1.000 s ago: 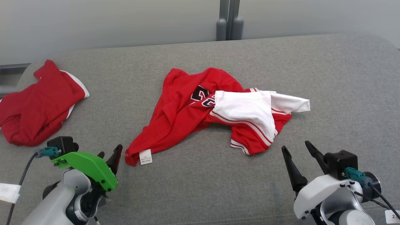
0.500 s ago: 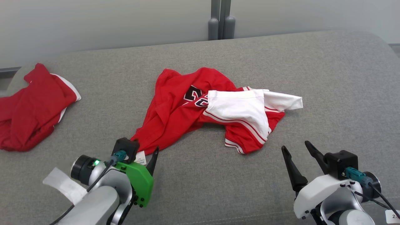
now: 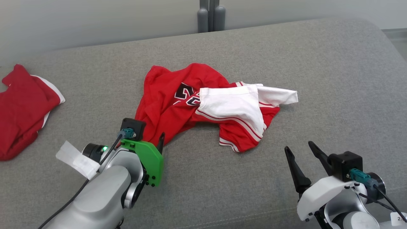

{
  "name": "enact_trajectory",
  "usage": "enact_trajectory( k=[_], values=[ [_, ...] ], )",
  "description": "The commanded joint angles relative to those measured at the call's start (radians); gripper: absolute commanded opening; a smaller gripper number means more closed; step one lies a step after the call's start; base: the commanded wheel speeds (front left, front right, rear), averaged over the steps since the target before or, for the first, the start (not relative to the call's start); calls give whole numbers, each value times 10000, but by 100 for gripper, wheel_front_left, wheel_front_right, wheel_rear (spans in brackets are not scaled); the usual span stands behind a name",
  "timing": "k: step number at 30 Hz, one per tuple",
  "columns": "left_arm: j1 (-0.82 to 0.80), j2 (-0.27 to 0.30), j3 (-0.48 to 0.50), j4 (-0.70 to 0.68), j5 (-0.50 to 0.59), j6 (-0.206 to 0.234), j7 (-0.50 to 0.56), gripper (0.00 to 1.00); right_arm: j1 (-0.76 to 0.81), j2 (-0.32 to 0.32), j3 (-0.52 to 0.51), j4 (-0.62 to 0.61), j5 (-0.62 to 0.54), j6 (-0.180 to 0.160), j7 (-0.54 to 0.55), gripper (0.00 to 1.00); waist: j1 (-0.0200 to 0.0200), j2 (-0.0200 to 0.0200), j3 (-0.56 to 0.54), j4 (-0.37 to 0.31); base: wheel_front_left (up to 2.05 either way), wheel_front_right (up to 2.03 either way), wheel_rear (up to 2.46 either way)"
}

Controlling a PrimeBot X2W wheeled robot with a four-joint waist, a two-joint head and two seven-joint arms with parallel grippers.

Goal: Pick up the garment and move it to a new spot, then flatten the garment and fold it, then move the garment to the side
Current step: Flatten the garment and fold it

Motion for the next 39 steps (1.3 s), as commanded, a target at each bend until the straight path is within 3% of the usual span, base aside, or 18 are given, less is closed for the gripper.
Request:
enact_trajectory(
  k=[1, 3, 6, 7, 8, 11, 18, 19, 20, 27, 35, 39],
  values=[
    [-210, -59, 46, 114, -95, -52, -14, 100, -123, -32, -1, 13, 15, 1, -65, 100, 0, 0, 86, -108, 0, 0, 0],
    [-334, -132, 97, 351, -137, -102, 12, 100, -122, -32, 15, 17, -6, 1, -64, 100, 0, 0, 134, -197, 0, 0, 0],
    [-506, -284, 216, 684, -305, -184, 62, 88, -141, -34, 43, 12, -26, 1, -56, 100, 0, 0, 196, -330, 0, 0, 0],
    [-564, -300, 255, 831, -342, -174, 94, 82, -134, -34, 49, 8, -35, 1, -53, 100, 0, 0, 209, -368, 0, 0, 0],
    [-617, -296, 267, 947, -352, -158, 141, 68, -123, -34, 50, 8, -40, 1, -50, 100, 0, 0, 219, -407, 0, 0, 0],
    [-736, -416, 342, 1371, -501, -205, 254, 43, -107, -32, 42, -8, -66, 1, -53, 100, 0, 0, 254, -508, 0, 0, 0],
    [-854, -580, 476, 1896, -752, -306, 341, 22, -90, -32, 48, -57, -97, 1, -20, 100, 0, 0, 312, -573, 0, 0, 0],
    [-868, -582, 485, 1962, -768, -326, 308, 14, -99, -32, 52, -57, -100, 1, -18, 100, 0, 0, 313, -574, 0, 0, 0],
    [-880, -590, 529, 2011, -819, -332, 247, 0, -105, -32, 50, -55, -103, 1, -17, 100, 0, 0, 314, -570, 0, 0, 0],
    [-1140, -305, 1039, 2217, -993, -193, -362, 0, -101, -32, 39, -22, -88, 1, -25, 100, 0, 0, 277, -513, 0, 0, 0],
    [-1607, 615, 1131, 2526, -780, -291, -319, 0, -138, -34, 112, -112, -115, 1, 23, 100, 0, 0, 436, -521, 0, 0, 0],
    [-1946, 1174, 1136, 2832, -570, -130, -444, 0, -222, -34, 147, -189, -226, 1, 81, 100, 0, 0, 617, -569, 0, 0, 0]
  ],
)
